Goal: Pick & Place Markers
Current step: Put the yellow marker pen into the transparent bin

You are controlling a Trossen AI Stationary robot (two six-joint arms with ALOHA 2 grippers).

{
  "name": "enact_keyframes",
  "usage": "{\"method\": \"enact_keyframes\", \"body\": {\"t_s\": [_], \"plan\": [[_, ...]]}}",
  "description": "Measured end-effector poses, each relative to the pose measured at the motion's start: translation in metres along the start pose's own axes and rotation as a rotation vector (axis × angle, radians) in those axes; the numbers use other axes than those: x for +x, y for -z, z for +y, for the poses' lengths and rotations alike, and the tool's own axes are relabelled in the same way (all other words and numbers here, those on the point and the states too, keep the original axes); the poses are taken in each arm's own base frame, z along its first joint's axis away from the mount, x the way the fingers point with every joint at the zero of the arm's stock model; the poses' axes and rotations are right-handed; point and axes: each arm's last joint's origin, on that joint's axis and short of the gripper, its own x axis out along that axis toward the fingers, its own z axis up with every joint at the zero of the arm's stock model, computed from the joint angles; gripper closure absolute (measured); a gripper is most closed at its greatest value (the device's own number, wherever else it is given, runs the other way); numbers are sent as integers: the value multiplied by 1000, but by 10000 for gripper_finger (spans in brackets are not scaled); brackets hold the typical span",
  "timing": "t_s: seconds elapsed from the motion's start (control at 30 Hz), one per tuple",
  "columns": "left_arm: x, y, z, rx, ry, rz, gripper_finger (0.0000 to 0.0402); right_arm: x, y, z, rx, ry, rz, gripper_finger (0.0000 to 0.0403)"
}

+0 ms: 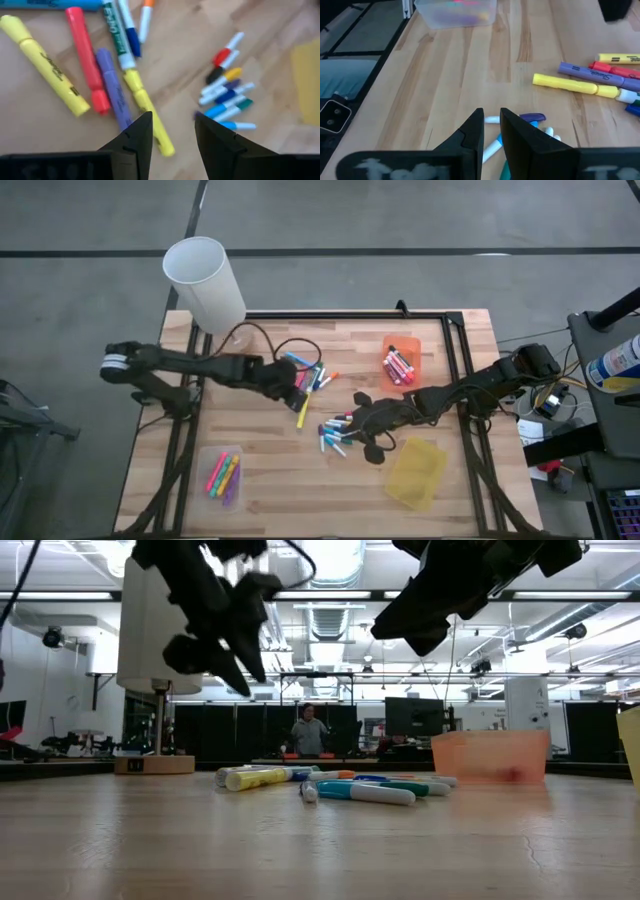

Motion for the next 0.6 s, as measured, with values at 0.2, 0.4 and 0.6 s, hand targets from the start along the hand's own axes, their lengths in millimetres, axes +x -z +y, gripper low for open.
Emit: {"method": "enact_keyframes", "body": {"t_s": [0.2, 0.4, 0.6], "plan": [[35, 0, 2, -7, -57, 49, 262, 0, 0, 0, 0, 2, -1, 346], [60, -1, -3, 32, -66, 115, 262, 0, 0, 0, -2, 1, 0, 346], [69, -4, -8, 66, -77, 122, 262, 0, 0, 0, -3, 2, 2, 346]]}}
